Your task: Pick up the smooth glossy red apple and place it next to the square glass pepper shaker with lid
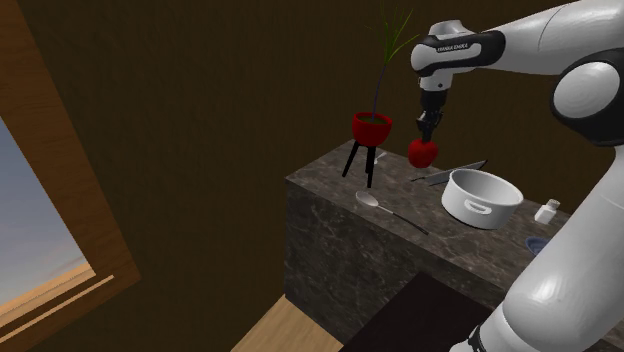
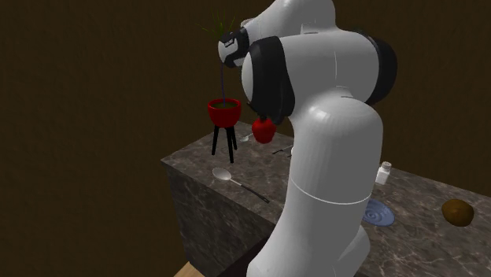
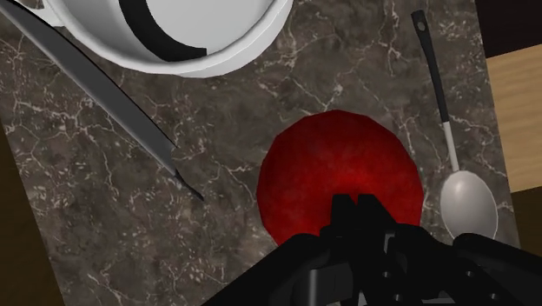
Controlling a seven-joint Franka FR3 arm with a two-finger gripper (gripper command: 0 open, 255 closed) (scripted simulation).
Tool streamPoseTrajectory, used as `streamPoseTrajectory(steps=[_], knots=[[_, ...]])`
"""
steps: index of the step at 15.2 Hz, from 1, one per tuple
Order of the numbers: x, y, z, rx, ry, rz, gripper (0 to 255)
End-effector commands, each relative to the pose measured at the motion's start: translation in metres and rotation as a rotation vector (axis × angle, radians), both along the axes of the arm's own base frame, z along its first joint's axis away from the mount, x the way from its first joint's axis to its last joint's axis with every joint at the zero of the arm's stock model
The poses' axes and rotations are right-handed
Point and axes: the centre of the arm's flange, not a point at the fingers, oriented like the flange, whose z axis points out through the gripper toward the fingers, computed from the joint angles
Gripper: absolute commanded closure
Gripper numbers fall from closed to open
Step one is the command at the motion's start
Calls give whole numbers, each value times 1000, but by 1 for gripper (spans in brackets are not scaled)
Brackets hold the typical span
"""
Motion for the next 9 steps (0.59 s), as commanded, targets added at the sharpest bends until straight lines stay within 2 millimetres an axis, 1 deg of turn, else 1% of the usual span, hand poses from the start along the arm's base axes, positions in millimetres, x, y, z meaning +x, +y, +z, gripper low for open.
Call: streamPoseTrajectory(steps=[1, 4, 9], knots=[[0, 1, 11, 0, 0, 0, 255], [0, 1, 25, 0, 0, 0, 255], [-39, -53, 25, 0, 0, 0, 255]])
